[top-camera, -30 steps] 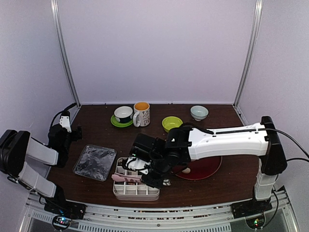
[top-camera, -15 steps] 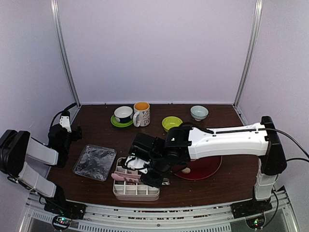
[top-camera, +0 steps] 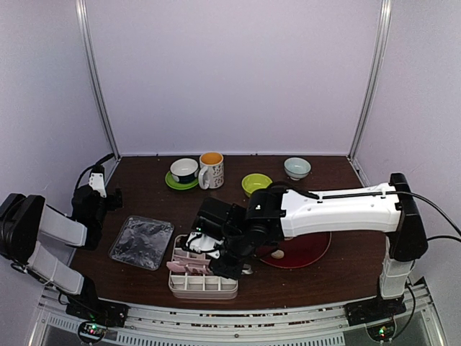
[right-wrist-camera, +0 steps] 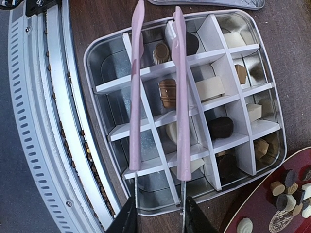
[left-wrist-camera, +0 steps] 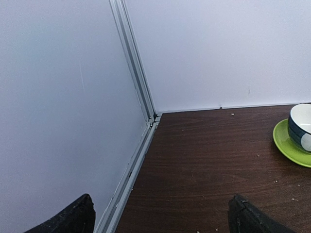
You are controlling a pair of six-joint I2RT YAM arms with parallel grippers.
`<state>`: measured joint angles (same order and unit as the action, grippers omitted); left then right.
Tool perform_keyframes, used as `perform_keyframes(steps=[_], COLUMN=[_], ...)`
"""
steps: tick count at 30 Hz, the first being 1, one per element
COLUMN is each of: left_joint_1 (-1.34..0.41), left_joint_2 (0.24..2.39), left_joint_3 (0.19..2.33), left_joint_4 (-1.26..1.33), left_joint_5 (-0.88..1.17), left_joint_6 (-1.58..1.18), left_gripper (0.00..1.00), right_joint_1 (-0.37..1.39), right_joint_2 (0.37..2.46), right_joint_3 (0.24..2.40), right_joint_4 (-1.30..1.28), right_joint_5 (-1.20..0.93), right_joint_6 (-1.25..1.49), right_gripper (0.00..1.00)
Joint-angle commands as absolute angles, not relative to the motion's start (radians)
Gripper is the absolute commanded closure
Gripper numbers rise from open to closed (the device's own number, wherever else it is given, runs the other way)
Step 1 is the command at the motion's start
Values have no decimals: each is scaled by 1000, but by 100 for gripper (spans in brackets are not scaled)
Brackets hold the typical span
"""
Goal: Pack the chocolate
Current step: Place the fake chocolate in the empty pocket of the box.
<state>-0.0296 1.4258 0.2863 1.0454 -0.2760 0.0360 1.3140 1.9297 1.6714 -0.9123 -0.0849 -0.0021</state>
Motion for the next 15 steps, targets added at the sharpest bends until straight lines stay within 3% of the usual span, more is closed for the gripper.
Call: perform_keyframes(steps=[1,15], left_joint_1=[-23,-23], left_joint_2=[1431,1431], left_joint_3=[301,302], left_joint_4=[1082,1082], left_joint_5=[-272,-272], left_joint_6=[46,46], left_gripper=[2,2], right_joint_1=[1321,1322], right_joint_2=[1929,1761], right_joint_3=[1708,1603], right_joint_4=[-910,-733], right_joint_5=[-62,75], right_joint_6=[-11,35], right_gripper=[69,71])
